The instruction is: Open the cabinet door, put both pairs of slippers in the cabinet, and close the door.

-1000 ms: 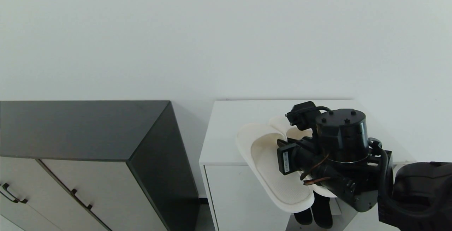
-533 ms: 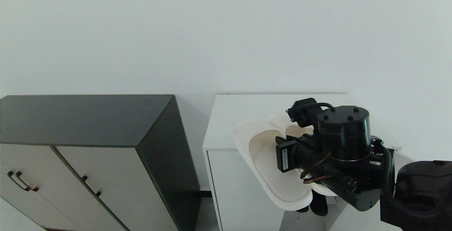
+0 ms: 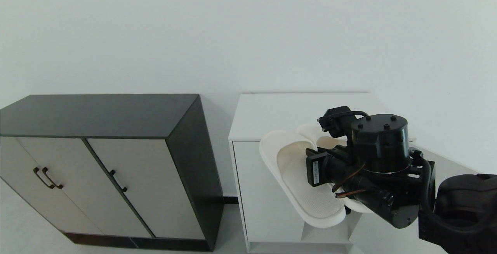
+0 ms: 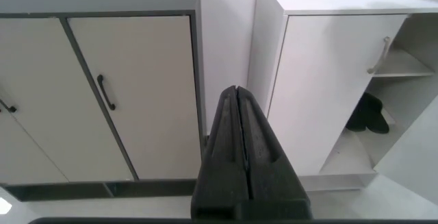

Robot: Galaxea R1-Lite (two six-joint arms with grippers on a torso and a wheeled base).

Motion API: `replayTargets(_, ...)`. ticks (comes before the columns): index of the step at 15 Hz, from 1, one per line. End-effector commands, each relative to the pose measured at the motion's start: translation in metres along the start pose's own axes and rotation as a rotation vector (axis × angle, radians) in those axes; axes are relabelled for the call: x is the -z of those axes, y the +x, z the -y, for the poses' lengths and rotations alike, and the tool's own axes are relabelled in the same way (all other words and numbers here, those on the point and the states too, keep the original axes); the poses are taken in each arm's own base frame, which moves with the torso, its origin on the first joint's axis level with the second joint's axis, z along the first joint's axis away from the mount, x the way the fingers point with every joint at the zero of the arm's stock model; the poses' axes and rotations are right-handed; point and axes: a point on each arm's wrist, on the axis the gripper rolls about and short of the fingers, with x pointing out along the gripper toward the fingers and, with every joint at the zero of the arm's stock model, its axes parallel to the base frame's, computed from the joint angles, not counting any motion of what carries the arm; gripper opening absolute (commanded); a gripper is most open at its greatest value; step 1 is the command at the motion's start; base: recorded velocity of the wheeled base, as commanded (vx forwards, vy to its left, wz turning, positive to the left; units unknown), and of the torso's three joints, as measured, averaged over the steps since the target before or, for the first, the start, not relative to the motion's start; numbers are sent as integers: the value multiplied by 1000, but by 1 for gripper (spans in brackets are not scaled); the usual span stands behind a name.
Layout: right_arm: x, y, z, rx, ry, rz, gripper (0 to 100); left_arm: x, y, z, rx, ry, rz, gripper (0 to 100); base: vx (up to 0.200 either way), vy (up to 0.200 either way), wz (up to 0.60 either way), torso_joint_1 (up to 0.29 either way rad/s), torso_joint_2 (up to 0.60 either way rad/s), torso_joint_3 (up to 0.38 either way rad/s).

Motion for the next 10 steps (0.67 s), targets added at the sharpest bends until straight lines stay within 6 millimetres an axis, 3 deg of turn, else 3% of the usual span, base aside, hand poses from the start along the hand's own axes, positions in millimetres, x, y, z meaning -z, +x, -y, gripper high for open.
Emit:
replayTargets(1,1,1,0,0,-1,-1,0,0,0,0,1,-1,-1,0,0,0,0,0,0,0)
replayTargets(8,3,1,0,1,-6,-8,0,0,0,0,-1,-1,-1,0,0,0,0,0,0,0)
replayTargets(10,5,3,-1,3,-8,-13,0,0,0,0,-1,0,1,0,0,-200,0,10,-2,0)
